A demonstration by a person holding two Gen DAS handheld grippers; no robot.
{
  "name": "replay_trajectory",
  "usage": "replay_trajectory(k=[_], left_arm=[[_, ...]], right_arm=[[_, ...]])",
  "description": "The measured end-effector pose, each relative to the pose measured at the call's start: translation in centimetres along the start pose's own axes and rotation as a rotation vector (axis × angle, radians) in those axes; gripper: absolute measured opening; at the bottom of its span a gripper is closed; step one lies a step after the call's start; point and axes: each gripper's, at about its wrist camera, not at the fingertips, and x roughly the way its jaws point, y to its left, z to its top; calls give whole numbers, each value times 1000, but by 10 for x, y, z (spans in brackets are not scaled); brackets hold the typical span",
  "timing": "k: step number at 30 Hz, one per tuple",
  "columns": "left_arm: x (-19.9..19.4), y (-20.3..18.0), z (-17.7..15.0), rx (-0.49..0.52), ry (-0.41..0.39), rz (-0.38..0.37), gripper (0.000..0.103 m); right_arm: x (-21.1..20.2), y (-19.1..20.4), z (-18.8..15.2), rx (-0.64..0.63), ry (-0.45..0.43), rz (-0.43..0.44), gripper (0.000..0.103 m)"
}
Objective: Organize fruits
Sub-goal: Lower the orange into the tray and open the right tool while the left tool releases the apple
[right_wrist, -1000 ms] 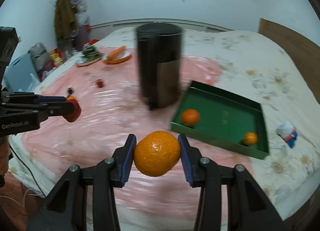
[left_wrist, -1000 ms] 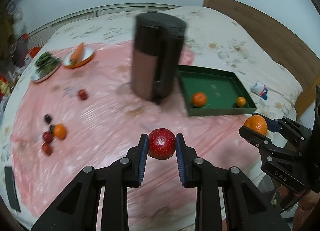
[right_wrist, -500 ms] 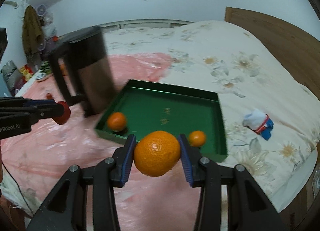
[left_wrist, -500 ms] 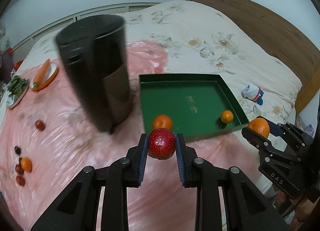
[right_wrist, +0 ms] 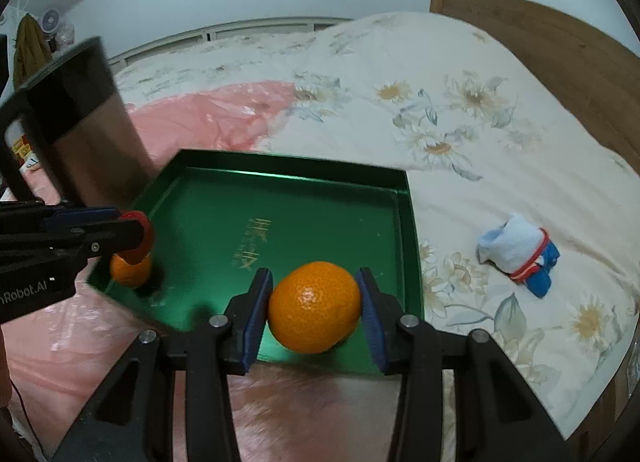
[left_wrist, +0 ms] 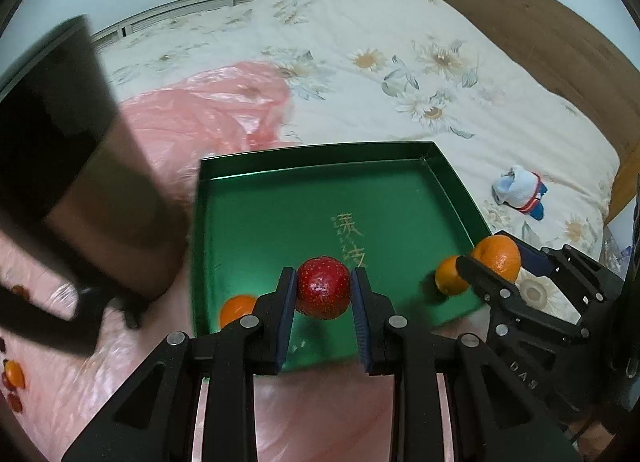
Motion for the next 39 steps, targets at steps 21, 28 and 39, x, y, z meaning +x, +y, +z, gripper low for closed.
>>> replay_trajectory(k=[21,28,39], left_arm=[[65,-6,-1,5,66,39,23],[65,-4,0,3,62,62,23],[65,-5,-1,7,61,72,24]], right_arm=[[48,-23,18,8,-18,-42,41],[65,-26,25,30,2,-58,41],[83,-21,10,6,62,-79,42]])
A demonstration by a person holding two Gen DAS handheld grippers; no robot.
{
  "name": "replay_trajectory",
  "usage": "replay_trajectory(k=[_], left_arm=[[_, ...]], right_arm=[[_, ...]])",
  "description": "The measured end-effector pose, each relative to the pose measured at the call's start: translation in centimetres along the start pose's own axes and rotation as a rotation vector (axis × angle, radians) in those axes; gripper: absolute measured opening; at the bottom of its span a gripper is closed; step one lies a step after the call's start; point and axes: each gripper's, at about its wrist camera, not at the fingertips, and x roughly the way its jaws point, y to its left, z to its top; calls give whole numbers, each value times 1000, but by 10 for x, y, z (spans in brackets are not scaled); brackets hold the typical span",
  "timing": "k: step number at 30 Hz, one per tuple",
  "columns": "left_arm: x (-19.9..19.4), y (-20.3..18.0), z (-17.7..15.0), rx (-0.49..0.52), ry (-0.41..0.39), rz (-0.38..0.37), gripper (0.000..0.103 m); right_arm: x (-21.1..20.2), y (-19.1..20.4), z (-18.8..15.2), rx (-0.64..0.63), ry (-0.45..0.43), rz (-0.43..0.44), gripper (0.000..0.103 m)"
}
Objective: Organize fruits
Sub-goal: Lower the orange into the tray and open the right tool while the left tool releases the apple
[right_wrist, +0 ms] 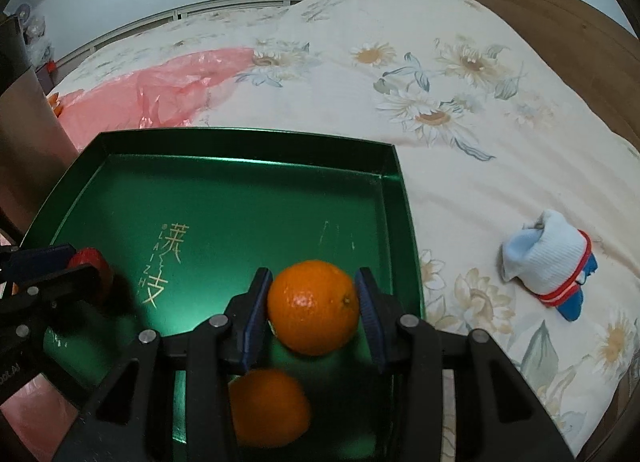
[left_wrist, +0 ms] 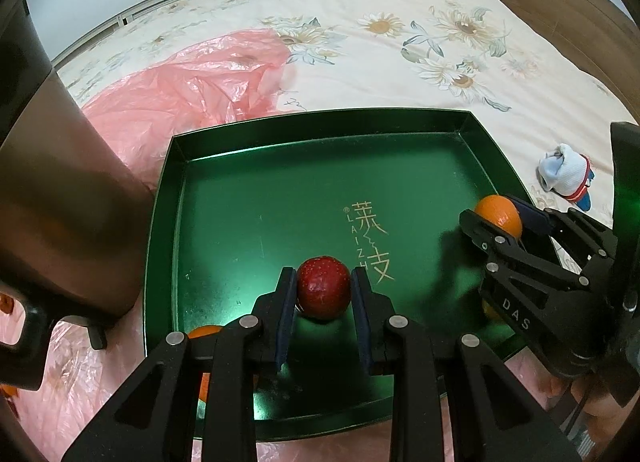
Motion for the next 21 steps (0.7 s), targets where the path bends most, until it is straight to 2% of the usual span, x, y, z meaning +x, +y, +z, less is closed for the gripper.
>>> replay_trajectory(k=[8,10,11,12,14,17,21], left_arm=[[-1,4,-3,-16,2,16,24],[-1,5,-3,-23,7,11,24],[-1,5,-3,-27,15,8,30],[-1,6,-3,-35,28,-1,44],[-4,7,-5,-47,31,-12,54],[-13,4,-8,-35,22,-14,55],[-32,6,-12,-46,5,-26,64]], right_arm=[[-5,1,-2,-12,5,-32,42],[-6,3,-3,-20,9,-49,56],[-7,3,-4,-22,11,-52,74],[-8,4,-5,-24,13,-52,85],[-11,4,-6,-23,8,-66,96],[-21,3,-10,-11,0,-78,103],[-37,3,-16,13,-5,-75,103]])
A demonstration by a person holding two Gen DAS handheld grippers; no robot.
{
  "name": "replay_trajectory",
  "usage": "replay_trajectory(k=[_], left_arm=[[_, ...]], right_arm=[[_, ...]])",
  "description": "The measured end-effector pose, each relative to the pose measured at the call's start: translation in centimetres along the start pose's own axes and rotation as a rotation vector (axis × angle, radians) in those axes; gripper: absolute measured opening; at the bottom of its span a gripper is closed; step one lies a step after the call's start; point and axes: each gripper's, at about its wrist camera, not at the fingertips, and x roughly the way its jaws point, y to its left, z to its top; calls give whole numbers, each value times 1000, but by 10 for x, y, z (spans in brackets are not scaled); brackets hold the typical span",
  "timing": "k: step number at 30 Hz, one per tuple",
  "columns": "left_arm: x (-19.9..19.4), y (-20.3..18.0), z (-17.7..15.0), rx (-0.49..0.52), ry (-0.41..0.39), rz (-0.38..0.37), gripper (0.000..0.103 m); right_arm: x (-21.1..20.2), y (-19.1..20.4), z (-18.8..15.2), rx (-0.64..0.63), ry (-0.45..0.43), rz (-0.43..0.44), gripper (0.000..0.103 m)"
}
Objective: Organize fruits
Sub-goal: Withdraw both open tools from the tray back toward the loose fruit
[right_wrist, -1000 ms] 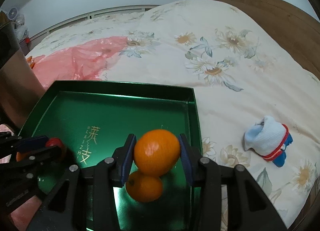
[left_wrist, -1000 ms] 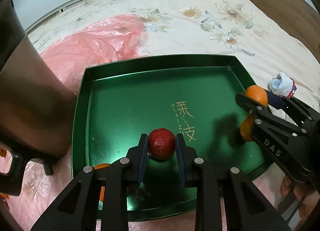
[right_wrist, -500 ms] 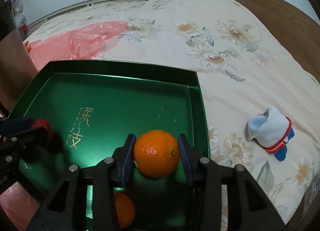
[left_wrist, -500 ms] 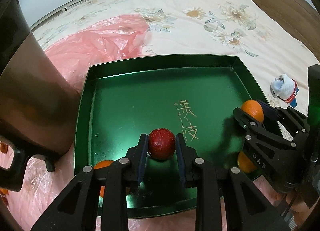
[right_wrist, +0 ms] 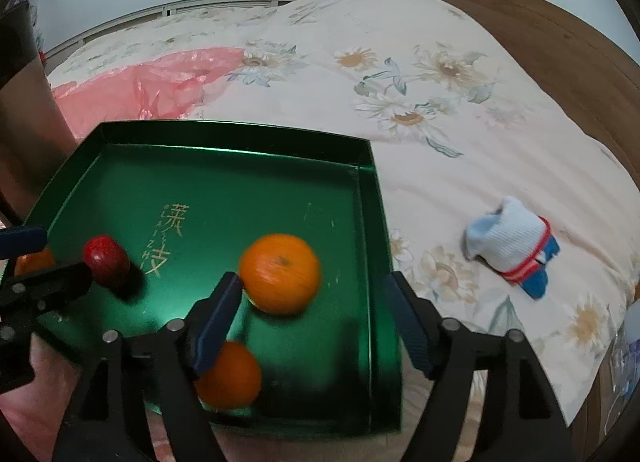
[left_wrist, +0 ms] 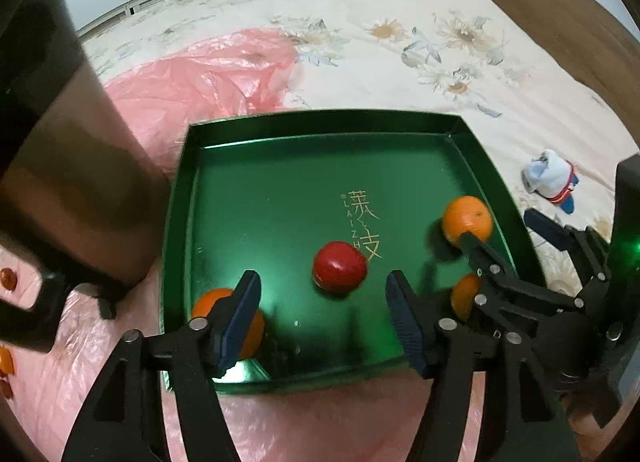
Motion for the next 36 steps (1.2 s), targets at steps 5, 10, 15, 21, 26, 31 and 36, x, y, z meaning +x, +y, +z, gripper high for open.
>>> replay_trajectory(k=[5,10,15,21,26,31,36], left_arm=[[-30,7,-13,9,-19,-14,74],[-66,23,-33,-9,-22,-30,74],[-106,47,-56,-25,-64,-28,74],[-148,87,-87,-52,-84,-14,78],[-176,122,-111,-96,-95,-5,79],[-202,156,-135,-138,-115,13,79],[-226,197,-161,-184,-139,44,80]], right_arm=[[-20,6,-8,2,-5,0,103],[-46,15,-16,14,-24,18,103],[-84,33,-24,20,-59,52,103],[-125,66,-40,7,-83,100,103],[-160,106,-49,-42,-104,151,103],[-195,149,-51,-93,-135,208,103],[-224,197,-53,-166,-160,264,103]])
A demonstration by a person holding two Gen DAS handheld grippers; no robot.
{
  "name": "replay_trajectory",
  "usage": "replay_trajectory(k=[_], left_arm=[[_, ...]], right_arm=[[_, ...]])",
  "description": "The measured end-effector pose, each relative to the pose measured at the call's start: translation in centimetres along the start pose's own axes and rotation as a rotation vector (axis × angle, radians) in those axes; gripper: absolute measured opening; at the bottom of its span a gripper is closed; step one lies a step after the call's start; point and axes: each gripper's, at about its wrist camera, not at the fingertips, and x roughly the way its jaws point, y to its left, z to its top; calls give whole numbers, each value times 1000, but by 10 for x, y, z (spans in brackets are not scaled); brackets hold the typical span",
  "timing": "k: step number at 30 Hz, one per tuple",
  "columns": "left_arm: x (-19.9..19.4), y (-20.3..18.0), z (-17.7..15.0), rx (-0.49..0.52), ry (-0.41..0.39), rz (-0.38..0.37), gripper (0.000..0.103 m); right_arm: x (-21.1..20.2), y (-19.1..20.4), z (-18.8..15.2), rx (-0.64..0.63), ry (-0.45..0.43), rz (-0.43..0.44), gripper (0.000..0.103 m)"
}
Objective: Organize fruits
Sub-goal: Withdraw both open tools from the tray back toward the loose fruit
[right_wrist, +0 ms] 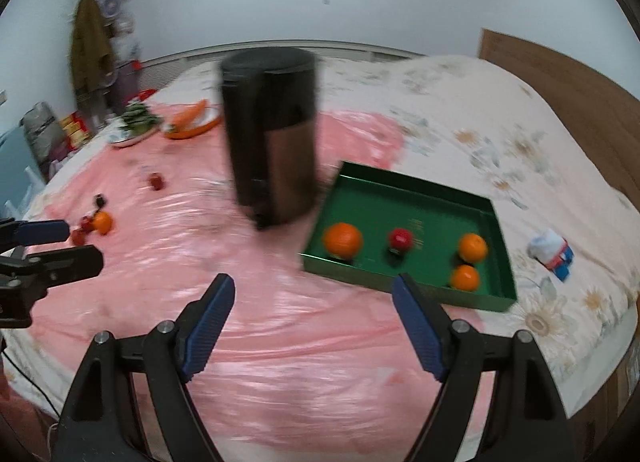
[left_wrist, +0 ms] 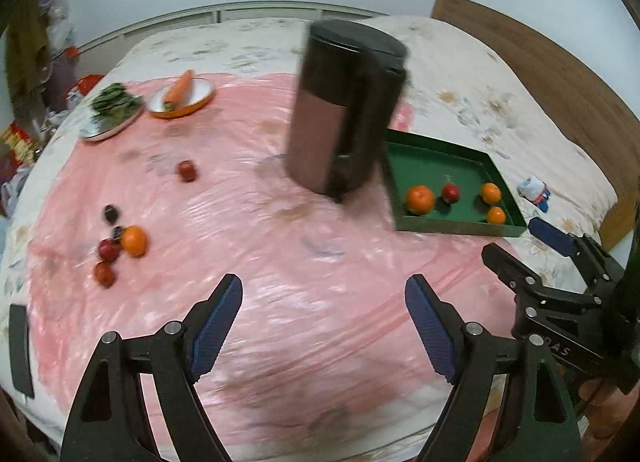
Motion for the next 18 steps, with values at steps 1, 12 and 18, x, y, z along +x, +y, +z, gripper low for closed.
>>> replay_trajectory(k=[1,12,18], left_arm=[[-3,9,-3,-13,-2,5,80],[-5,126,-40,-154,7,150,80],[12,194,-52,-228,20,233,80]], right_arm=[[-1,11,2,-14,-3,12,103],[36,122,30,-142,3,147,103],[79,182,51,-218,17,230,103]])
